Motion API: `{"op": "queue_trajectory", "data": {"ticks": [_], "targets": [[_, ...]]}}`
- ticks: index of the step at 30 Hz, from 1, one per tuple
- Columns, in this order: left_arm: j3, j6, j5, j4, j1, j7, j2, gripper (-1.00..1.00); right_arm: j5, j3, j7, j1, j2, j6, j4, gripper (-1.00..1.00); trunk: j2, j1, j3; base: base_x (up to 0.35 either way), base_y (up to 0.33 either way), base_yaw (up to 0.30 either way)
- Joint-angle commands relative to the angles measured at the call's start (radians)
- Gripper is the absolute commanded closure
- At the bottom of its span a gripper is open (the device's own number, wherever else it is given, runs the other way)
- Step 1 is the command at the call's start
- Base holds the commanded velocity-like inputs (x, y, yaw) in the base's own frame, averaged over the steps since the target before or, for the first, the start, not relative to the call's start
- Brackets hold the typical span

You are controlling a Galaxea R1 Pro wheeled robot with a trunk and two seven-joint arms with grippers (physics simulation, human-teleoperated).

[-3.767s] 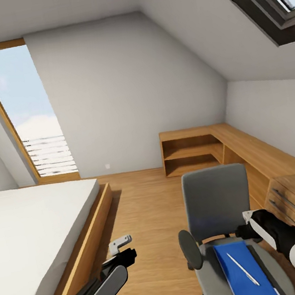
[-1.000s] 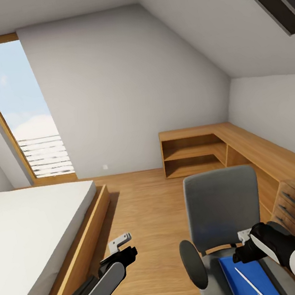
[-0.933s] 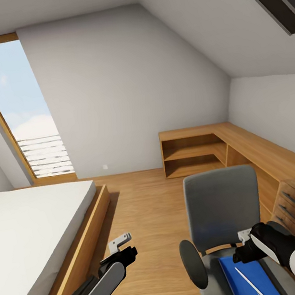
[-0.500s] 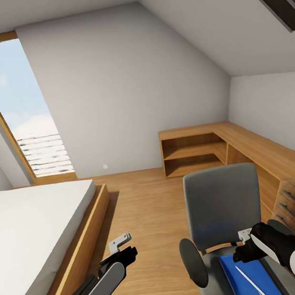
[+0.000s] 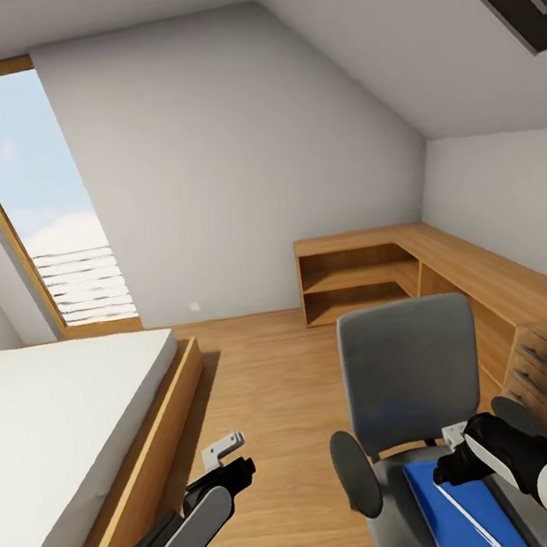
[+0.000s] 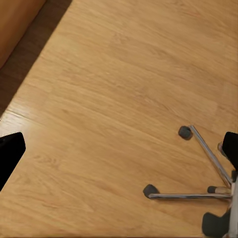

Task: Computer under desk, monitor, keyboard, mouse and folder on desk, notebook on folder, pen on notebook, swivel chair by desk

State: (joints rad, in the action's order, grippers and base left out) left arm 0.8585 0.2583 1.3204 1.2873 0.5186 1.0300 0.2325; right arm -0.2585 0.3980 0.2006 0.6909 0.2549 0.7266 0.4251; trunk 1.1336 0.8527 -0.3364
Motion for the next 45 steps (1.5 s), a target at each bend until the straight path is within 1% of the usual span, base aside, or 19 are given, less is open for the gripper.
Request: {"op": "queue_trajectory", "data": {"ticks": [1,3,12,27,29,31,35,37,38,41,45], "targets": [[0.002,0.005,0.002,0.001,0.001,0.005,0.001,-1.00,-0.007,0.008,-0.009,0.001,0.001,0.003,0.002,-1.00,0.008,0.004,-0.005,-0.089,0.000,0.000],[0.001,0.005,0.003,0.001,0.001,0.005,0.001,-1.00,-0.007,0.008,-0.011,0.001,0.001,0.003,0.002,-1.00,0.022,0.011,-0.011,-0.064,0.000,0.000],[0.002,0.006,0.026,0.001,0.001,0.005,0.001,-1.00,-0.007,0.009,-0.014,0.001,0.001,0.002,0.001,-1.00,0.085,0.046,-0.039,-0.016,0.000,0.000],[0.001,0.006,0.029,0.001,0.001,0.005,0.001,-1.00,-0.004,0.011,-0.015,0.001,0.001,0.000,0.003,-1.00,0.190,0.103,-0.086,-0.001,0.000,0.000],[0.001,0.006,0.029,0.001,0.001,0.005,0.001,-1.00,0.008,0.016,-0.014,0.001,0.002,-0.008,0.003,-1.00,0.204,0.111,-0.092,0.000,0.000,0.000],[0.001,0.006,0.030,0.001,0.001,0.005,0.001,-1.00,0.041,0.020,-0.014,0.001,0.003,-0.019,0.001,-1.00,0.218,0.119,-0.099,0.000,0.000,0.000],[0.001,0.006,0.030,0.001,0.001,0.005,0.001,-1.00,0.076,0.021,-0.014,0.001,0.002,-0.031,0.000,-1.00,0.246,0.134,-0.111,0.000,0.000,0.000],[0.001,0.006,0.030,0.001,0.001,0.005,0.001,-1.00,0.095,0.023,-0.013,0.001,0.003,-0.053,-0.001,-1.00,0.260,0.142,-0.117,-0.135,0.000,0.000],[0.001,0.006,0.030,0.001,0.001,0.005,0.001,-1.00,0.098,0.023,-0.013,0.001,0.003,-0.056,-0.001,-1.00,0.267,0.145,-0.120,-0.236,0.000,0.000],[0.001,0.006,0.030,0.001,0.001,0.005,0.001,-1.00,0.110,0.024,-0.013,0.001,0.002,-0.069,-0.002,-1.00,0.267,0.145,-0.120,-0.155,0.000,0.000],[0.001,0.005,0.029,0.001,0.001,0.005,0.001,-1.00,0.117,0.024,-0.013,0.001,0.002,-0.075,-0.002,-1.00,0.295,0.161,-0.133,-0.045,0.000,0.000]]}}
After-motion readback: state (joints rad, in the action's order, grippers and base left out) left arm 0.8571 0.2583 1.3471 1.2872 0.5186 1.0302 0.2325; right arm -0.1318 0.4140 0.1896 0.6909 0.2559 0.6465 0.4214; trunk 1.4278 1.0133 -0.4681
